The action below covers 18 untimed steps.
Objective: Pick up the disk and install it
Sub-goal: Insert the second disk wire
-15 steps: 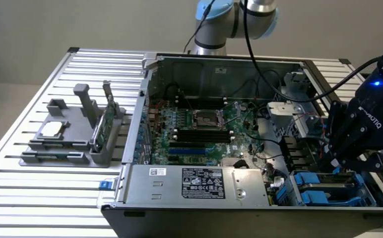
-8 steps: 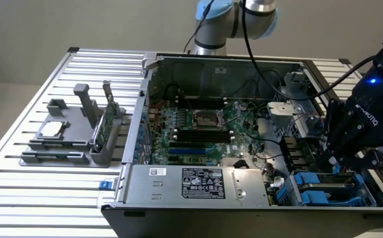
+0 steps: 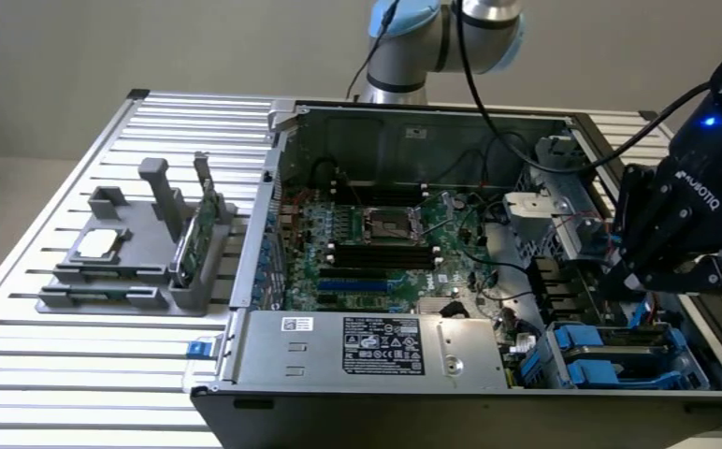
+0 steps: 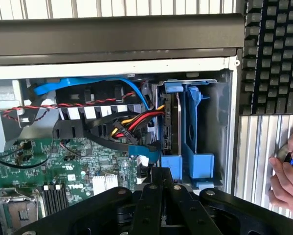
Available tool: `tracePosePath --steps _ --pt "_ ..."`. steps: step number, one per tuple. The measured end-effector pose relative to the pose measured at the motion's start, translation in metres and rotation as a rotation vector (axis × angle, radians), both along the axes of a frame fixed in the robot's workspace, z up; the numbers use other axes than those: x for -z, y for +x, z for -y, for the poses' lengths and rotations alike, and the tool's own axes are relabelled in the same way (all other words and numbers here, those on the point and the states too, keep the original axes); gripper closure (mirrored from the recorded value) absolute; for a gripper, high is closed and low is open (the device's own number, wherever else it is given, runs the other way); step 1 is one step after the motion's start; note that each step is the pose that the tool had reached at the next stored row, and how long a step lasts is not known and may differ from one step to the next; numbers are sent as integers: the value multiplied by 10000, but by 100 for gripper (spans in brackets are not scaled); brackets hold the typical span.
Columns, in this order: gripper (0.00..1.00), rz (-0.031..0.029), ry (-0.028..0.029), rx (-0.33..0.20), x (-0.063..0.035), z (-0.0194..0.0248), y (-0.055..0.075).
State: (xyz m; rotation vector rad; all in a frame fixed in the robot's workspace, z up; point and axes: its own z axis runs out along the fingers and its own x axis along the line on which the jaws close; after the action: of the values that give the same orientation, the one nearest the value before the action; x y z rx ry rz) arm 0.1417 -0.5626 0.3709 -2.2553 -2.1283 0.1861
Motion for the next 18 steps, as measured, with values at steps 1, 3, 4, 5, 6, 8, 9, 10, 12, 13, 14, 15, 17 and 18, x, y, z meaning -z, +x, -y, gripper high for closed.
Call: tracePosePath --steps 1,3,4,5,6,8,9,10,12,13,14,15,17,18 --pt "88 1 -3 0 -34 -1 0" --pt "82 2 -10 1 -79 -1 0" --pt "76 3 -11 1 -102 -1 0" --pt "70 2 -9 1 -118 -1 0" --pt "64 3 -10 1 -126 -1 0" --pt "64 5 -9 0 -125 -1 0" --pt "58 10 -7 0 -125 -1 0" --pt "58 16 -3 1 -125 -2 2" --pt "58 24 13 2 -126 -3 16" --pt "58 26 25 1 -125 -4 26" --pt "58 30 39 0 -124 -5 39" --pt "58 33 50 1 -123 -7 50" --pt "58 46 71 0 -114 -10 67" --pt "58 57 79 1 -104 -11 68"
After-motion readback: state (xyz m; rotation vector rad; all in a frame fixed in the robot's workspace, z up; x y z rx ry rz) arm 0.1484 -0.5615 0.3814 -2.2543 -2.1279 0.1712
